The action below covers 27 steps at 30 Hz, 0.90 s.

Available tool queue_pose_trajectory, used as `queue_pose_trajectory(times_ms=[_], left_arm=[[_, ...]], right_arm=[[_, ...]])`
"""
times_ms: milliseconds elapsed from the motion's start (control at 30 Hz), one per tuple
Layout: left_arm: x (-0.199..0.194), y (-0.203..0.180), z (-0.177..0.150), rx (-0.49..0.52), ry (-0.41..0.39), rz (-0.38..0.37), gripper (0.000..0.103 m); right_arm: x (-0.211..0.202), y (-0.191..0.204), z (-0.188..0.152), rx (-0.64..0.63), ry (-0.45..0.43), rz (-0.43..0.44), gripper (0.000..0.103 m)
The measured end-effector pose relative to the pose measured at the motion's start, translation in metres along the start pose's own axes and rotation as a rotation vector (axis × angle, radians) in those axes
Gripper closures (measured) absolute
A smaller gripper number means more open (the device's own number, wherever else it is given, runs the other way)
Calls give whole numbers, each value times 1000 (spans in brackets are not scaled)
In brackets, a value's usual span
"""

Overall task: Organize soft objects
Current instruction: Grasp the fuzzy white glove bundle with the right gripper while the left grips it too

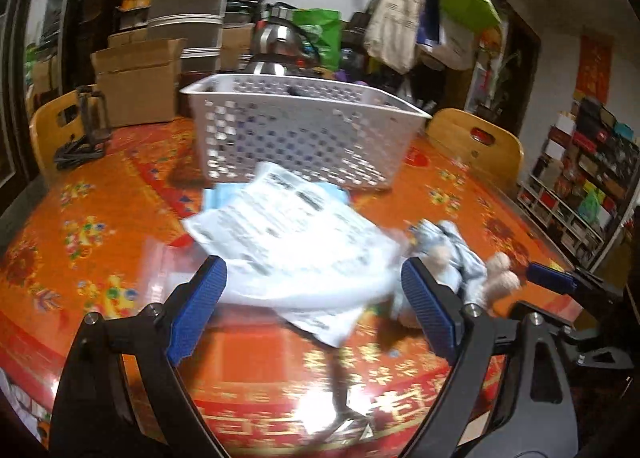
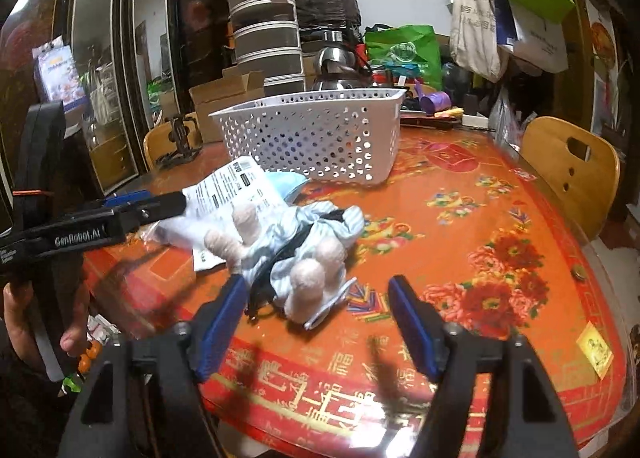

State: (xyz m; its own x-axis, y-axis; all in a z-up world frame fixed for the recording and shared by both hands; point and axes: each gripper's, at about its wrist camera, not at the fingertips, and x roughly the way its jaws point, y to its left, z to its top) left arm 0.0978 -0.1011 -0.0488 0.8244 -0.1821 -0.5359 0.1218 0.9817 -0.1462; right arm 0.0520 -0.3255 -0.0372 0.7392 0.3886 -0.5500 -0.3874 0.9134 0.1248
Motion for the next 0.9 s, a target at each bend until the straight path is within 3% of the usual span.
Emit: queue_pose_trajectory(times_ms=[133,200,533,667,733,800,900], left_arm=[[3,-20,-8,57,-8,-16,15],[7,-26,-10,75,-1,-23,15],[4,-41,-14,100,-13,-62,15],[8,-48,-15,117,1,-70,16],[12,-48,-17,116,14,-74,19],[17,-48,-18,118,25,-81,33],[22,-48,-19,120,40,-96,37]], right_arm=[[5,-7,-2,33,5,23,48],[9,-7,-2,33,14,29,60],[9,-9,-1,48,-1,40,68],[10,-8,0,42,3,47,79],[13,-8,0,43,9,55,82],[13,-8,0,47,8,59,86],[14,-7,0,42,12,62,88]])
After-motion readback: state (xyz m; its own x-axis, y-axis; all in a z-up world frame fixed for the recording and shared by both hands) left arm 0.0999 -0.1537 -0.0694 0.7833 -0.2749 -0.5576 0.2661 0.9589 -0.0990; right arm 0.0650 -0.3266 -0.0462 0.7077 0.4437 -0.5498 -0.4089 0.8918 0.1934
